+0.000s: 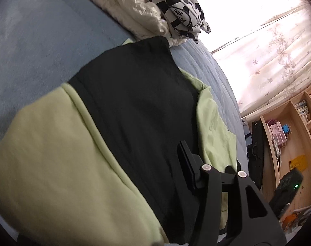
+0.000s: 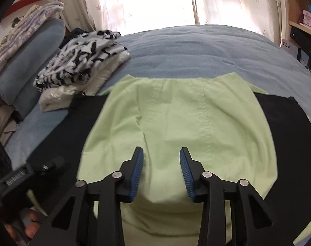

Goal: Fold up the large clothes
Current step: 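Grasp the green side edge of the jacket with the left tool, then lift and fold the held side edge across the jacket with the left tool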

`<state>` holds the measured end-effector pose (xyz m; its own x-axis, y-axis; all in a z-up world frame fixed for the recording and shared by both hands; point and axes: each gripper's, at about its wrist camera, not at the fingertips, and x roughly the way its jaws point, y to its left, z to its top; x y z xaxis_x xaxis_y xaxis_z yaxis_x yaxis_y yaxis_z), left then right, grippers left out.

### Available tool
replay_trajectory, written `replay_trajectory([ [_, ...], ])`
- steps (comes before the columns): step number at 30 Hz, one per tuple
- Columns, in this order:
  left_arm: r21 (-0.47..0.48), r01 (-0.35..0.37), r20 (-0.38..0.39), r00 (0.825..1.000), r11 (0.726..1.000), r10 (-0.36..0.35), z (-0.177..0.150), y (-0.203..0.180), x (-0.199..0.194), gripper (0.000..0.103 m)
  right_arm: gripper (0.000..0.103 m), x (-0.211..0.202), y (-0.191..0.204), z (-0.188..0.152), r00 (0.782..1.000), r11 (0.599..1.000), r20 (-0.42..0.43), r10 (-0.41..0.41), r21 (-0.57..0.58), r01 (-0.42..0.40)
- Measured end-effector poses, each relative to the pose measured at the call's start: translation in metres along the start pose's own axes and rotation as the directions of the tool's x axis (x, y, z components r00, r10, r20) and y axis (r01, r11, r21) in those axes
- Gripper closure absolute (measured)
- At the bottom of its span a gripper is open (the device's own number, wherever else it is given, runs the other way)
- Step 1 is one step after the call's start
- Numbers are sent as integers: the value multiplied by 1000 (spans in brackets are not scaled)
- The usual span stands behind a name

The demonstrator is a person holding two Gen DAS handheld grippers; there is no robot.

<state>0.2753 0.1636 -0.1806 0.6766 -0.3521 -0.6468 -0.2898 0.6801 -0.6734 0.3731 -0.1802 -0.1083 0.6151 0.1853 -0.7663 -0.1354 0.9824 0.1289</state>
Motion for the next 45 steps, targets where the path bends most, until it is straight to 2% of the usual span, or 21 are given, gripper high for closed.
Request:
replay_trajectory([
  [2, 18, -7, 9, 1000, 1000, 7, 3, -3, 0, 60, 66, 13, -1, -12, 1000, 1000, -23, -10, 2, 10],
  [4, 28, -10, 12, 1000, 1000, 10, 3, -4, -3, 64, 66, 17, 0, -17, 1000, 1000, -9, -20, -6, 20],
  [8, 68, -23, 33, 999, 997, 21, 6, -11, -7, 79, 66, 28, 4, -21, 1000, 1000, 7, -27, -11, 27],
  [12, 133, -47, 54, 998, 990, 41, 7, -26, -16, 84, 65, 27, 1, -29, 999, 1000, 28, -19, -10, 19],
  [18, 264, -70, 119, 992, 962, 40, 2, -66, -38, 89, 64, 18, -4, -35, 1000, 1000, 31, 1, -1, -1],
  [26, 416, -92, 174, 984, 905, 20, -16, -138, -53, 90, 63, 13, -14, -38, 998, 998, -6, 59, 31, -58],
  [31, 482, -93, 181, 983, 871, 5, -34, -178, -55, 90, 62, 3, -26, -43, 990, 988, -53, 131, 84, -126],
  [36, 535, -89, 179, 984, 840, -10, -53, -213, -52, 90, 63, -12, -43, -51, 971, 966, -75, 227, 144, -215],
  [38, 566, -89, 178, 984, 820, -17, -64, -229, -48, 90, 62, -19, -53, -52, 959, 952, -88, 270, 175, -252],
  [41, 619, -91, 178, 984, 780, -27, -84, -253, -42, 90, 61, -40, -80, -55, 927, 904, -93, 364, 273, -328],
  [42, 636, -89, 176, 984, 767, -32, -91, -261, -41, 90, 61, -47, -88, -56, 923, 896, -87, 374, 291, -335],
  [43, 652, -84, 170, 985, 753, -38, -98, -269, -38, 90, 61, -58, -100, -57, 929, 894, -70, 364, 305, -328],
  [45, 681, -71, 151, 987, 729, -45, -114, -283, -32, 90, 61, -78, -118, -59, 954, 914, -35, 297, 299, -274],
])
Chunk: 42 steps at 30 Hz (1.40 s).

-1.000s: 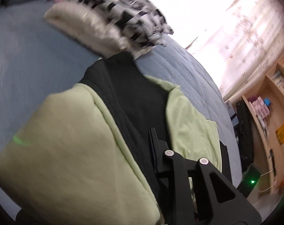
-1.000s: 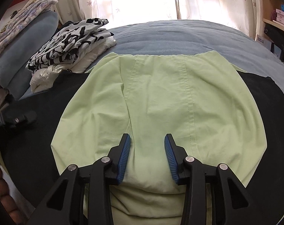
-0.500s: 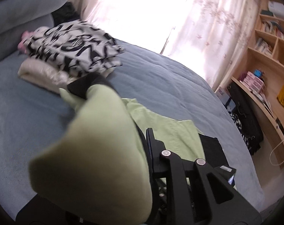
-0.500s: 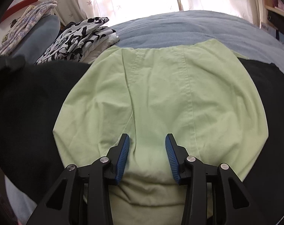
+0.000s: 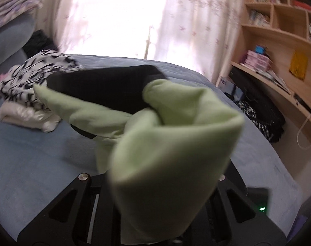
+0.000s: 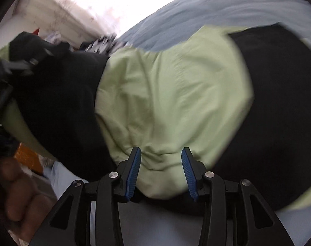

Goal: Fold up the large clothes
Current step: 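Lift and fold the held side edge across the jacket with the left tool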

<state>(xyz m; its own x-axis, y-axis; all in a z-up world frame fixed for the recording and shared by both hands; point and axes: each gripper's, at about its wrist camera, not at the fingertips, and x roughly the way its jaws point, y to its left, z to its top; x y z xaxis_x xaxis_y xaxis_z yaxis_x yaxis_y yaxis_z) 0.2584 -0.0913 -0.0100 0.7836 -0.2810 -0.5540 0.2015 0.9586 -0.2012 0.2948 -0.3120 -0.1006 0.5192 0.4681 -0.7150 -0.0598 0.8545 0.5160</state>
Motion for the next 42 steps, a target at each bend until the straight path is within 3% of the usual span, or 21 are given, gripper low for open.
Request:
replay_trajectory([
  [3, 46, 34, -22, 999, 998, -33, -7, -34, 8, 90, 61, -43, -28, 4, 987, 991, 98, -131, 18, 130],
  [9, 149, 137, -123, 985, 979, -119, -43, -102, 33, 90, 61, -104, -88, -3, 946, 961, 197, -259, 152, 231],
  [12, 192, 188, -211, 966, 963, -147, -73, -127, 52, 90, 61, -119, -112, -13, 929, 941, 200, -310, 201, 271],
  [16, 250, 216, -338, 933, 944, -124, -122, -157, 81, 90, 61, -125, -135, -28, 935, 929, 162, -315, 253, 269],
  [20, 301, 180, -341, 937, 936, -70, -143, -168, 92, 90, 61, -135, -139, -39, 930, 925, 168, -327, 256, 279],
  [28, 160, 237, -325, 929, 958, -175, -108, -161, 88, 90, 61, -150, -142, -36, 912, 919, 227, -341, 285, 273],
  [34, 217, 209, -369, 922, 954, -118, -126, -165, 109, 90, 61, -158, -147, -43, 909, 900, 193, -369, 319, 297],
  [38, 215, 221, -364, 922, 951, -132, -130, -160, 106, 90, 61, -169, -141, -49, 905, 897, 196, -378, 320, 305],
  [40, 203, 232, -372, 917, 951, -144, -125, -157, 103, 87, 61, -176, -139, -50, 904, 899, 202, -376, 315, 304],
  [41, 193, 246, -387, 909, 950, -156, -122, -156, 103, 75, 61, -180, -136, -51, 903, 901, 208, -375, 313, 302],
  [42, 174, 274, -407, 895, 946, -184, -119, -158, 99, 49, 61, -183, -135, -51, 903, 902, 212, -374, 312, 300],
])
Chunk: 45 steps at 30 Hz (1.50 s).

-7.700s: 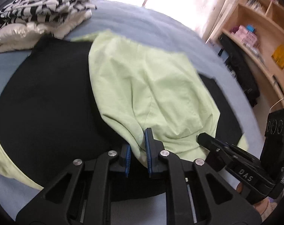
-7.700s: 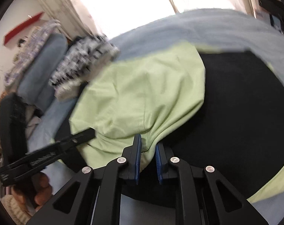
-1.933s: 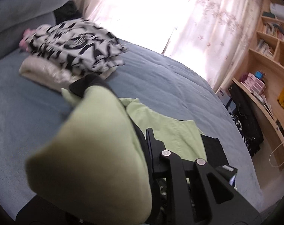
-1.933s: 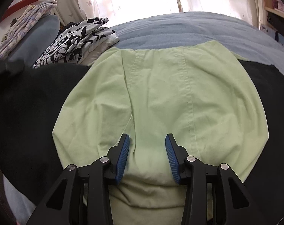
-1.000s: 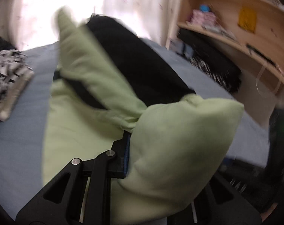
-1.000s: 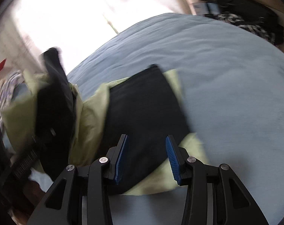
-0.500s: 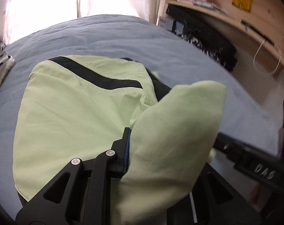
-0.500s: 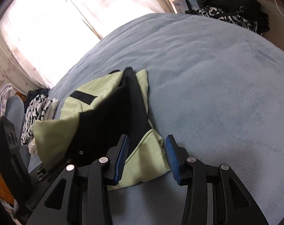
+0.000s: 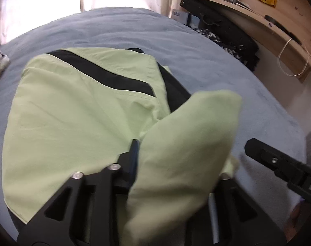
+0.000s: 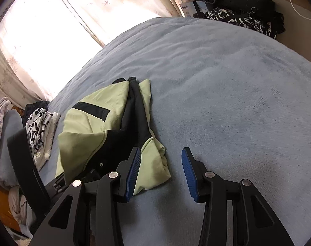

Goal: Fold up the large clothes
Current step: 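Open the left tool to release the folded side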

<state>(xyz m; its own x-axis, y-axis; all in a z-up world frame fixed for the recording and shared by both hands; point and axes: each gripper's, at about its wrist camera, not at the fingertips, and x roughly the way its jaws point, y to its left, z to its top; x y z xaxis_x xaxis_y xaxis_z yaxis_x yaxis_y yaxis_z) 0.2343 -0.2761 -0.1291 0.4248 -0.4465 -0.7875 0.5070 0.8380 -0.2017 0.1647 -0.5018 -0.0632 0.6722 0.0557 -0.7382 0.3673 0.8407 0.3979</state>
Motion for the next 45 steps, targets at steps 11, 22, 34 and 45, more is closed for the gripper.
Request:
replay_trajectory([
  [11, -58, 20, 77, 997, 998, -15, -11, 16, -95, 23, 61, -46, 36, -6, 998, 996, 32, 58, -70, -56],
  [22, -192, -120, 110, 984, 974, 143, -30, 71, -161, 23, 61, -64, 78, -11, 993, 977, -19, 116, -176, -118],
  [34, -300, -192, 85, 970, 934, 227, -33, 132, -145, 29, 61, -17, 100, 30, 981, 959, -148, 127, -235, -159],
  [45, -365, -191, 30, 976, 911, 217, -33, 170, -99, 38, 61, 86, 79, 58, 907, 973, -386, 170, -79, -216],
])
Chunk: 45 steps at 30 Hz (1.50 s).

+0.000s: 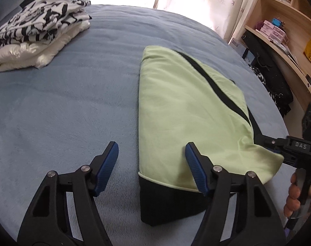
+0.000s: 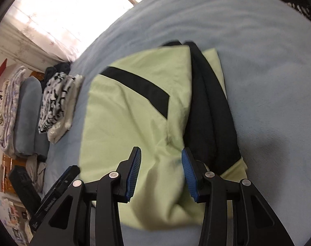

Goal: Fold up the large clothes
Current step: 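Grasp and straighten the folded bundle's edge with the right tool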

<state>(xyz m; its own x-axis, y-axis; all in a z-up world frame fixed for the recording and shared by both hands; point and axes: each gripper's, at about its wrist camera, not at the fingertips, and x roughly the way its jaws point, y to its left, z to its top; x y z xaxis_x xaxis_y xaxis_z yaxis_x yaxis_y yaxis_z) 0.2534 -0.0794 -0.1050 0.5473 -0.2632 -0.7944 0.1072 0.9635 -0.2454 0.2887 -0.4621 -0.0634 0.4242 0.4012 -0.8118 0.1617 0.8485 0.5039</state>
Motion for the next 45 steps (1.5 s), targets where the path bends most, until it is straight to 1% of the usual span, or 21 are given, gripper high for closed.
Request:
replay_trajectory([
  [4, -17, 44, -15, 999, 999, -45, -1, 6, 17, 38, 63, 25, -13, 14, 999, 999, -33, 32, 25, -31],
  [6, -13, 58, -23, 998, 998, -59, -2, 6, 24, 38, 71, 32, -15, 18, 998, 998, -26, 64, 23, -64],
  [8, -18, 67, -26, 997, 998, -67, -1, 6, 29, 38, 87, 35, -17, 22, 998, 998, 7, 64, 2, -64],
  [10, -22, 68, -25, 997, 997, -68, 0, 2, 30, 38, 93, 24, -20, 21, 993, 996, 66, 94, -3, -94],
  [12, -9, 67, -23, 997, 998, -67, 1, -2, 28, 38, 96, -2, -22, 21, 978, 992, 165, 127, -20, -126],
  [13, 9, 78, -22, 997, 997, -78, 1, -7, 28, 38, 98, -21, -23, 20, 963, 990, 228, 141, -34, -137],
  [14, 26, 83, -19, 996, 996, -82, 0, -11, 27, 38, 100, -39, -23, 18, 950, 991, 283, 130, -49, -121],
  [16, 79, 70, -6, 998, 994, -70, -3, -25, 25, 38, 100, -56, -25, 13, 938, 993, 327, 116, -64, -101],
  [18, 112, 66, -2, 998, 992, -66, -7, -36, 26, 38, 100, -59, -29, 8, 935, 996, 348, 65, -82, -39],
  [20, 128, 53, -2, 999, 990, -53, -12, -46, 30, 38, 100, -49, -37, 5, 940, 997, 340, 18, -71, 6],
  [24, 215, -48, 43, 998, 975, 39, -26, -67, 45, 36, 100, -5, -74, -2, 965, 1000, 263, -23, 19, 18],
  [26, 241, -80, 61, 996, 967, 67, -30, -76, 48, 36, 100, -2, -76, -1, 963, 999, 266, -37, 19, 33],
  [30, 218, -61, 44, 998, 974, 53, -27, -75, 46, 36, 100, -5, -66, 7, 970, 997, 237, -58, -31, 67],
  [31, 206, -49, 37, 998, 977, 42, -25, -73, 46, 36, 98, -6, -65, 10, 974, 997, 218, -58, -40, 68],
  [32, 201, -40, 33, 999, 979, 34, -25, -71, 45, 36, 92, -7, -65, 12, 978, 997, 203, -53, -39, 62],
  [33, 196, -30, 25, 999, 980, 25, -23, -69, 43, 36, 88, -8, -66, 18, 982, 999, 184, -31, -31, 37],
  [34, 193, -20, 17, 1000, 981, 17, -21, -67, 42, 36, 80, -17, -61, 18, 984, 1000, 180, -11, -21, 15],
  [35, 190, -3, 1, 1000, 982, 3, -18, -65, 41, 34, 68, -19, -63, 25, 983, 1000, 182, 13, -3, -12],
  [38, 164, 53, -53, 998, 985, -45, -8, -60, 40, 32, 49, -26, -61, 44, 981, 998, 192, 43, 32, -50],
  [42, 127, 113, -75, 992, 985, -104, 13, -47, 43, 32, 47, -3, -55, 83, 983, 993, 159, 87, 61, -98],
  [45, 124, 112, -58, 993, 986, -105, 30, -42, 47, 32, 48, 16, -52, 109, 984, 989, 142, 107, 90, -120],
])
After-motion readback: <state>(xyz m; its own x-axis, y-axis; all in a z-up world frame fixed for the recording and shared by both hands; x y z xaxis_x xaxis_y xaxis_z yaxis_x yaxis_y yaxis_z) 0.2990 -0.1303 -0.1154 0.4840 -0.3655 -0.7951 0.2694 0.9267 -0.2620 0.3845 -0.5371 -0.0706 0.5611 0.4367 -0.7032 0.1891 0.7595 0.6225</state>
